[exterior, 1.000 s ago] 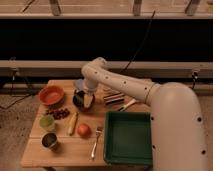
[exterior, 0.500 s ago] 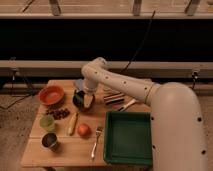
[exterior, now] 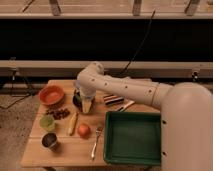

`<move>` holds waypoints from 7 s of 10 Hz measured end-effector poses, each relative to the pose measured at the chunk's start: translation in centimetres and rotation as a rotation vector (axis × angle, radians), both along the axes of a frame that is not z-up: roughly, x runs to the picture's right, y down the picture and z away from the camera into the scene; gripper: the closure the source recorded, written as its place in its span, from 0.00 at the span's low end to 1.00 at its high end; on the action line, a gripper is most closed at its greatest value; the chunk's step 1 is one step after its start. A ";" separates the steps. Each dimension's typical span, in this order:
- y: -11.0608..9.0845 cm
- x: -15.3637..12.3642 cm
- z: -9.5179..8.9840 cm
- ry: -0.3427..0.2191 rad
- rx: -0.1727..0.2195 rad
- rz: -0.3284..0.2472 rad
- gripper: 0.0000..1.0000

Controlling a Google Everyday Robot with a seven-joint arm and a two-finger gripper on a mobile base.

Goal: Place apple in plastic cup

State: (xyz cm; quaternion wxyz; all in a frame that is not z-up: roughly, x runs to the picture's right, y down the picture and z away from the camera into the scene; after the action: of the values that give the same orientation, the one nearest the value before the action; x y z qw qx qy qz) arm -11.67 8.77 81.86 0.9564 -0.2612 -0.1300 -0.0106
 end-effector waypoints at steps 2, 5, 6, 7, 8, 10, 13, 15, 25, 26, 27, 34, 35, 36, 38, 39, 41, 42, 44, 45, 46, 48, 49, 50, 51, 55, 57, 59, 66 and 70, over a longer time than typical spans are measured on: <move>3.1 -1.3 -2.6 -0.028 -0.015 -0.019 0.23; 5.9 -1.5 -4.6 -0.073 -0.075 -0.001 0.23; 6.6 -1.7 -4.8 -0.083 -0.090 -0.001 0.23; 7.2 -1.9 -4.9 -0.095 -0.103 0.001 0.23; 7.8 -1.9 -4.7 -0.102 -0.116 0.006 0.23; 9.3 -1.9 -3.6 -0.106 -0.138 0.008 0.23; 11.5 -1.0 -1.8 -0.105 -0.165 0.028 0.23; 12.7 -0.4 -1.3 -0.101 -0.180 0.041 0.23; 13.7 -1.5 -1.2 -0.139 -0.205 0.107 0.99; 13.2 -2.0 -1.5 -0.148 -0.198 0.102 1.00; 12.1 -2.6 -2.1 -0.162 -0.186 0.093 1.00; 4.7 -10.0 -7.9 -0.300 -0.085 -0.024 1.00; 4.6 -10.0 -7.9 -0.299 -0.084 -0.022 1.00; 4.7 -10.0 -7.9 -0.299 -0.085 -0.023 1.00; 4.6 -9.7 -7.7 -0.299 -0.093 -0.011 1.00; 4.5 -9.2 -6.8 -0.304 -0.107 -0.004 1.00; 4.7 -9.0 -5.5 -0.316 -0.130 0.002 1.00; 5.1 -10.0 -4.9 -0.331 -0.149 -0.001 1.00; 5.8 -12.5 -4.2 -0.360 -0.176 -0.012 1.00; 6.2 -14.9 -3.9 -0.389 -0.193 -0.026 1.00; 6.3 -16.0 -3.9 -0.405 -0.198 -0.036 1.00; 6.4 -17.6 -3.9 -0.436 -0.205 -0.055 1.00; 6.3 -17.9 -4.0 -0.442 -0.202 -0.062 1.00; 6.0 -18.0 -4.1 -0.438 -0.193 -0.072 1.00; 5.8 -18.2 -4.2 -0.434 -0.186 -0.083 1.00; 4.6 -17.9 -5.2 -0.427 -0.157 -0.100 1.00; 4.5 -18.6 -5.8 -0.447 -0.154 -0.109 1.00; 4.6 -19.7 -6.4 -0.476 -0.155 -0.120 1.00; 5.9 -24.1 -6.3 -0.546 -0.196 -0.167 0.64; 6.3 -24.1 -5.6 -0.552 -0.209 -0.166 0.26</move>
State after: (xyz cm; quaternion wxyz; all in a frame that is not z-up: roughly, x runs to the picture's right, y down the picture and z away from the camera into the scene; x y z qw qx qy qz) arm -35.79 15.06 76.22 0.8487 -0.3552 -0.3637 -0.1458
